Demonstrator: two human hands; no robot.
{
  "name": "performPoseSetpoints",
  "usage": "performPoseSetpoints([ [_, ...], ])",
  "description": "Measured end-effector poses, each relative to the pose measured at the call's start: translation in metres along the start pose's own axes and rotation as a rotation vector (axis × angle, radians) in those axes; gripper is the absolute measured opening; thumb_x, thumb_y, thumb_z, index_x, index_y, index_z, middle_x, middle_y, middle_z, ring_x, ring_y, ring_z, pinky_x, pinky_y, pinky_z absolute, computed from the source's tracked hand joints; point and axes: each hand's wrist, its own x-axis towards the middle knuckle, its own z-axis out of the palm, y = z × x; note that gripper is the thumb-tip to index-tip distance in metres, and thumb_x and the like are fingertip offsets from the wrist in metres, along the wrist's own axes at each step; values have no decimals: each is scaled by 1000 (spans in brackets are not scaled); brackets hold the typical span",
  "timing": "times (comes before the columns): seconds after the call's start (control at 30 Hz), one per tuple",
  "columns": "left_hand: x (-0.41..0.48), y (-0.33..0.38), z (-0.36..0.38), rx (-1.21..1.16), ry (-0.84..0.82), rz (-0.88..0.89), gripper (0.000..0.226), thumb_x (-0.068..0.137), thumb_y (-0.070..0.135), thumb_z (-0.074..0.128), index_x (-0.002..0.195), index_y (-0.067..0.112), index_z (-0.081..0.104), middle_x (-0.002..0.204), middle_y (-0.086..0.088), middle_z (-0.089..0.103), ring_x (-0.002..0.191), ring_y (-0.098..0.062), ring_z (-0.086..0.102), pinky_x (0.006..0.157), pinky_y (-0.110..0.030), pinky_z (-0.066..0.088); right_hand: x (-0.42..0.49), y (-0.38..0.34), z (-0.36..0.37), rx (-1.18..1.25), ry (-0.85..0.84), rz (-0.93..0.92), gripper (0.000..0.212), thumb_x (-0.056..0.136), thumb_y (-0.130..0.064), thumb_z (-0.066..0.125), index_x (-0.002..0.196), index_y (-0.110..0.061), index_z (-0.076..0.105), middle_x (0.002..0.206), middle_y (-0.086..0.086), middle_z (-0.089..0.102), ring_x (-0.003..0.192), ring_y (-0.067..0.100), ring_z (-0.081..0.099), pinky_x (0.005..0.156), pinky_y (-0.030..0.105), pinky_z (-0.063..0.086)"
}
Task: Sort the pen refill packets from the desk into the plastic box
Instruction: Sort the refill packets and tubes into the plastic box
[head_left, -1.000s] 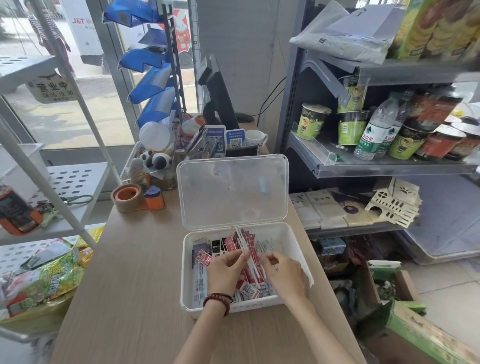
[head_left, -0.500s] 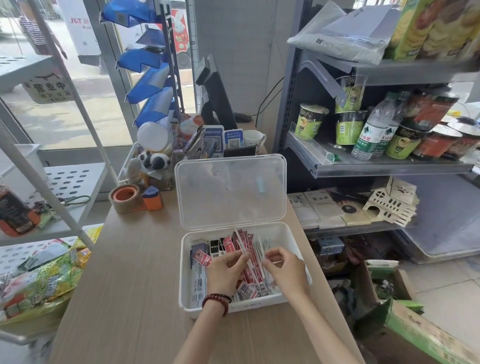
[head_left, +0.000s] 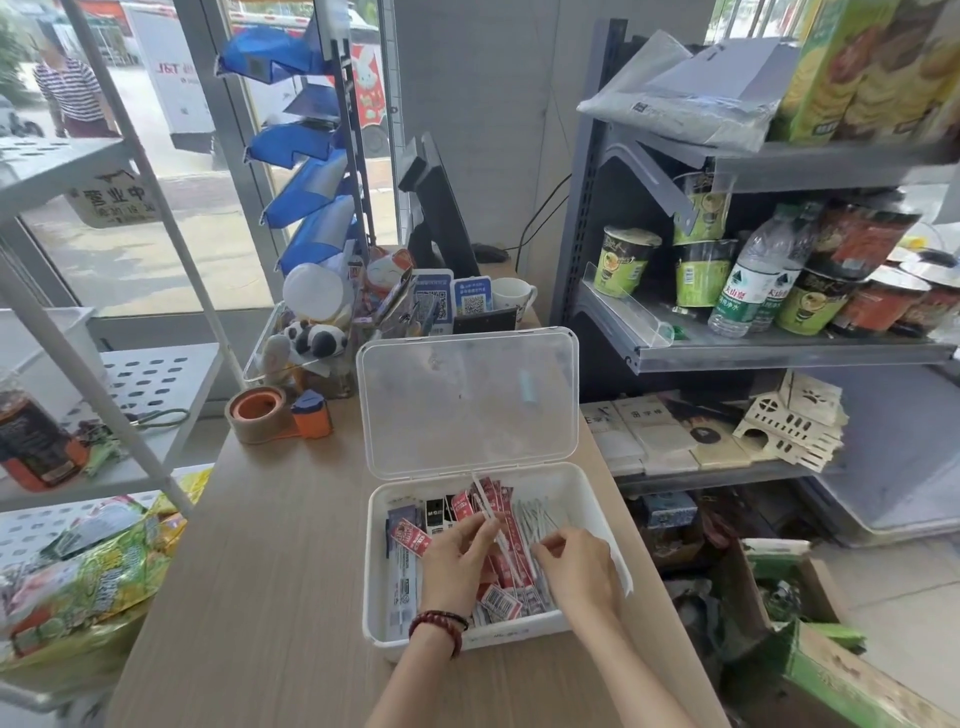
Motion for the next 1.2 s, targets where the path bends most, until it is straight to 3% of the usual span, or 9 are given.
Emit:
performPoseSetpoints([
  [0.1, -1, 2, 0, 20, 2, 38, 12, 91, 23, 58, 94, 20, 69, 64, 1, 57, 55, -14, 58, 57, -35, 58, -9, -5, -10, 78, 13, -113, 31, 89, -58, 55, 88, -31, 68, 74, -15, 66, 63, 2, 60, 52, 19, 44],
  [0.2, 0, 2, 1, 71, -12, 55, 11, 90, 25, 59, 95, 20, 68, 70, -1, 64, 55, -10, 61, 57, -34, 59, -21, -8, -18, 64, -4, -236, 47, 78, -79, 43, 88, -39, 66, 78, -24, 65, 56, -4, 57, 47, 15, 36],
  [0.3, 1, -1, 1, 137, -37, 54, 13, 87, 31, 61, 94, 22, 69, 76, -1, 70, 65, -16, 68, 59, -36, 60, -26, -8, -21, 112, -16, -300, 53, 70, -86, 37, 94, -46, 63, 87, -29, 66, 51, -4, 52, 48, 10, 37],
  [0.43, 0, -1, 0, 148, -44, 64, 11, 85, 31, 64, 91, 24, 71, 77, -1, 71, 71, -22, 69, 59, -29, 58, -26, -9, -23, 147, -44, -283, 40, 75, -78, 49, 94, -46, 64, 91, -33, 66, 55, -11, 54, 55, 12, 43],
  [0.57, 0, -1, 1, 130, -46, 58, 8, 83, 27, 67, 90, 25, 71, 78, 2, 72, 70, -19, 69, 65, -29, 59, -26, -9, -24, 195, -64, -249, 31, 76, -71, 58, 93, -47, 66, 88, -36, 65, 74, -13, 61, 64, 17, 50],
  [0.67, 1, -1, 2, 108, -19, 40, 21, 80, 29, 70, 100, 24, 63, 86, 3, 72, 68, -16, 71, 65, -30, 59, -26, -10, -24, 189, -29, -225, 26, 77, -71, 58, 87, -49, 64, 84, -34, 65, 69, -10, 59, 59, 16, 48],
  [0.93, -1, 1, 3, 18, 69, 55, 10, 83, 20, 69, 89, 16, 62, 81, -2, 71, 67, -16, 70, 60, -22, 57, -20, -7, -16, 47, 37, -147, 13, 89, -53, 58, 96, -43, 63, 84, -26, 64, 73, -3, 59, 52, 15, 39],
  [1.1, -1, 4, 2, 56, 132, 90, 10, 85, 26, 66, 93, 24, 60, 80, 1, 68, 59, -1, 65, 52, -16, 52, -15, -6, -6, -41, 70, -3, 8, 90, -36, 63, 90, -30, 68, 81, -13, 70, 70, 7, 64, 60, 26, 54],
  [1.2, -1, 5, 1, 86, 165, 86, 14, 88, 27, 63, 101, 25, 61, 84, 5, 66, 62, 3, 63, 51, -10, 48, -12, -5, -3, -57, 71, 51, 10, 89, -33, 65, 81, -27, 67, 74, -10, 68, 66, 10, 64, 56, 27, 53],
])
